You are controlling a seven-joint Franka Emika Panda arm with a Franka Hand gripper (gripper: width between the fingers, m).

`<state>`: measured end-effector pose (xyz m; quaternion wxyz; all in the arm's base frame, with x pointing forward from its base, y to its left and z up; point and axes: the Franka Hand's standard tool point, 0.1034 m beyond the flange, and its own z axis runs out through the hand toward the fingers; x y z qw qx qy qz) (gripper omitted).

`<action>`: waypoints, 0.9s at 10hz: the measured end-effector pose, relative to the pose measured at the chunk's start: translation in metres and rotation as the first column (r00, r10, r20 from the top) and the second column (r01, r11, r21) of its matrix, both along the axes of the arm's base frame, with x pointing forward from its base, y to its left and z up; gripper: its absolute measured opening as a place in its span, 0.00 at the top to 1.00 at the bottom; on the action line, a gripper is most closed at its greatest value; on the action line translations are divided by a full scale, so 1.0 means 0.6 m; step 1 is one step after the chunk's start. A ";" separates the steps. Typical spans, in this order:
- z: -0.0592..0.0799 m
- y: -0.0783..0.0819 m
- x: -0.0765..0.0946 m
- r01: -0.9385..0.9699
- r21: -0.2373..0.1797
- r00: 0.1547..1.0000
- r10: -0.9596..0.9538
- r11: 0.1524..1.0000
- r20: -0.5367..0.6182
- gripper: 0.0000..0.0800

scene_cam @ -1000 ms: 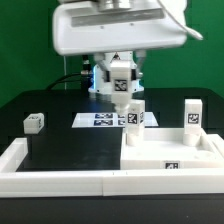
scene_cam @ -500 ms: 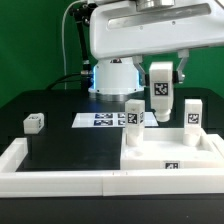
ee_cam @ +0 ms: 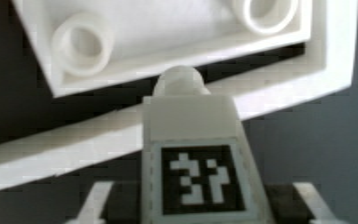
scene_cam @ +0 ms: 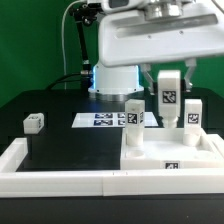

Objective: Assemble square table

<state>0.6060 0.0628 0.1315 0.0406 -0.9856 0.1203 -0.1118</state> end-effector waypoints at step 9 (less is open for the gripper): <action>-0.044 0.047 -0.009 -0.047 -0.023 0.999 0.048 0.999 0.014 0.63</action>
Offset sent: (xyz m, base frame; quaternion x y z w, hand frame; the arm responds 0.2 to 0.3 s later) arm 0.0000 0.0000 0.0000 0.0000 0.0000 0.0000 1.0000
